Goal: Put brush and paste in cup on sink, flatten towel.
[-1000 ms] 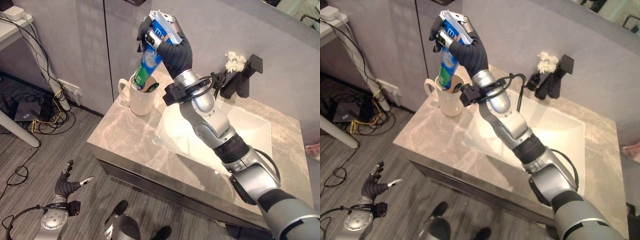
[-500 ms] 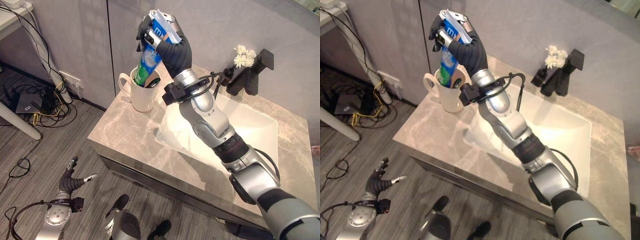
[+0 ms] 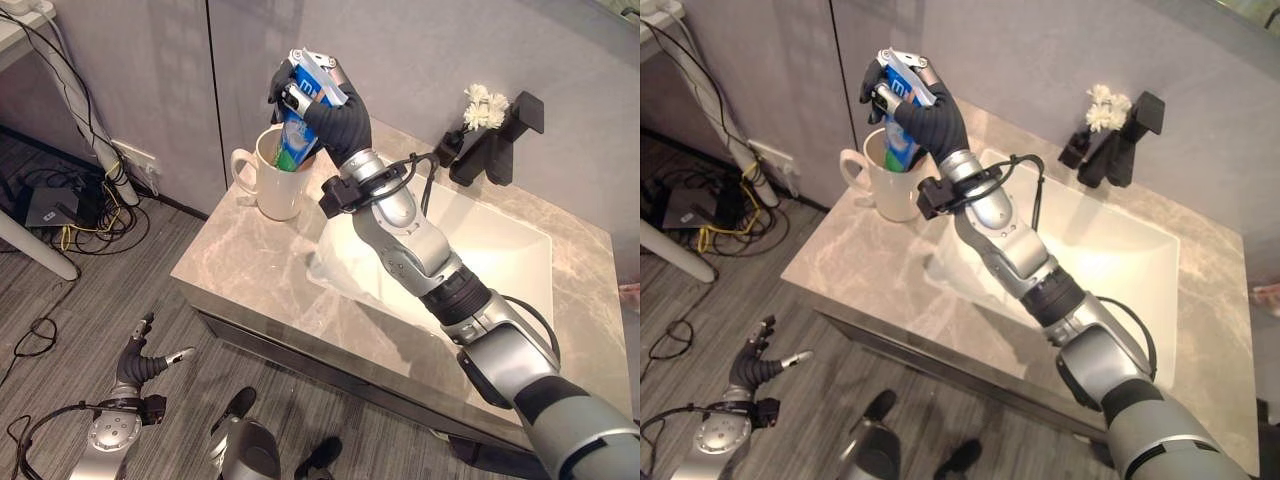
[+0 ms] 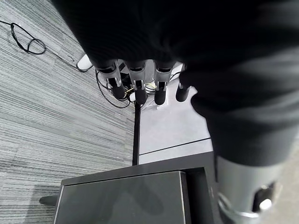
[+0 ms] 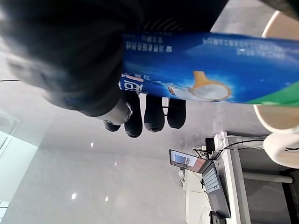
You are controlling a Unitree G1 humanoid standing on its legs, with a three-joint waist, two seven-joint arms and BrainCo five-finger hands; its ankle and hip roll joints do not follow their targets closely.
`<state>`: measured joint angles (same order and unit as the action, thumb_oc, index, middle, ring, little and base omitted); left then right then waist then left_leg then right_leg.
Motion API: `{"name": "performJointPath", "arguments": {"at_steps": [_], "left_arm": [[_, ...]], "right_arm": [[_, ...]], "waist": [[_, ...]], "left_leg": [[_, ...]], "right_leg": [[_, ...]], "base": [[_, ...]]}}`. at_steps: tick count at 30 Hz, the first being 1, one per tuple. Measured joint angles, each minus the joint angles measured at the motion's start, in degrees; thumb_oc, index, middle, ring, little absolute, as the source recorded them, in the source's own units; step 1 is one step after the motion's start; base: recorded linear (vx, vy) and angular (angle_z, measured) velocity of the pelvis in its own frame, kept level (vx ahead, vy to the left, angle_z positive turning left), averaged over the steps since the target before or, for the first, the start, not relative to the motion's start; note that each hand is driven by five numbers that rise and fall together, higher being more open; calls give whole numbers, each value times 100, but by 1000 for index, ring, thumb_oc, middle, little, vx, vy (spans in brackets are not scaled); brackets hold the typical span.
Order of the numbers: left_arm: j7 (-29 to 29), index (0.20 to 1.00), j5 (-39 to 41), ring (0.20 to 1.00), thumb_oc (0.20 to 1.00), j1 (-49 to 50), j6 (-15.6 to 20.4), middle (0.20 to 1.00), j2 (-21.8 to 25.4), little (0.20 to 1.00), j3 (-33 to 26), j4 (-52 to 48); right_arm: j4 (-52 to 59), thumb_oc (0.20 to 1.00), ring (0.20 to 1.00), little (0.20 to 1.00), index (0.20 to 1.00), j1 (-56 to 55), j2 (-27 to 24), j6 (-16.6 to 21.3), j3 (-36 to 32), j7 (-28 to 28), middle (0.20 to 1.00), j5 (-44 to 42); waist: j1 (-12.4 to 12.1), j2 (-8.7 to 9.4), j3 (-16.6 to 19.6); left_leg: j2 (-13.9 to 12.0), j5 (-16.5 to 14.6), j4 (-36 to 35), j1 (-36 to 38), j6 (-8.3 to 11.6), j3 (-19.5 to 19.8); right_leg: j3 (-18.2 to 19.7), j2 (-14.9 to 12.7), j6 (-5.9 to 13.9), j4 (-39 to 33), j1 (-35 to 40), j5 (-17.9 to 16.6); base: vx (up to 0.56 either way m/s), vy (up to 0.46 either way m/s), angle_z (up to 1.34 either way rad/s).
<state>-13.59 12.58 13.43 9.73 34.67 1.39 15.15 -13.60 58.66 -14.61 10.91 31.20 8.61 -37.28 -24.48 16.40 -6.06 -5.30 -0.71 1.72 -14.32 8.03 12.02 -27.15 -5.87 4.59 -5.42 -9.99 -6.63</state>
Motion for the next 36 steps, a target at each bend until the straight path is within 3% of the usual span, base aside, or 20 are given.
{"name": "performJointPath", "arguments": {"at_steps": [8,9,10,26,36], "left_arm": [[-10,1000,25,1000,1000,-2,7,1000,17,1000,105,3],[-10,1000,31,1000,1000,2,7,1000,34,1000,190,5],[-8,1000,31,1000,1000,-2,7,1000,34,1000,235,5],[-125,1000,39,1000,1000,-55,9,1000,37,1000,237,62],[-132,1000,36,1000,1000,-170,8,1000,-15,1000,409,143]], "right_arm": [[-108,200,200,200,200,15,18,-4,66,13,200,238],[-108,429,429,429,429,15,23,-4,78,15,429,239],[-108,1000,1000,1000,1000,15,43,-4,80,14,1000,240],[241,1000,1000,1000,1000,73,116,15,82,133,1000,222],[809,1000,1000,1000,1000,64,-31,98,-356,385,1000,459]], "waist": [[-2,-15,-12],[-1,-19,-15],[-1,-19,-15],[30,-16,-14],[24,-17,-14]], "left_leg": [[4,0,45,-137,0,-5],[7,0,61,-163,0,-9],[6,0,66,-184,0,-17],[-12,-53,166,-178,-7,-145],[-3,-83,222,43,-17,-184]], "right_leg": [[11,-2,-12,-1,-120,-28],[17,-2,-12,-1,-144,-37],[28,1,-23,1,-171,-48],[148,16,-48,23,-184,-87],[189,6,-56,0,40,-84]], "base": [[0,0,0],[0,0,0],[-10,0,-5],[-4,-2,-3],[-7,-1,-2]]}}
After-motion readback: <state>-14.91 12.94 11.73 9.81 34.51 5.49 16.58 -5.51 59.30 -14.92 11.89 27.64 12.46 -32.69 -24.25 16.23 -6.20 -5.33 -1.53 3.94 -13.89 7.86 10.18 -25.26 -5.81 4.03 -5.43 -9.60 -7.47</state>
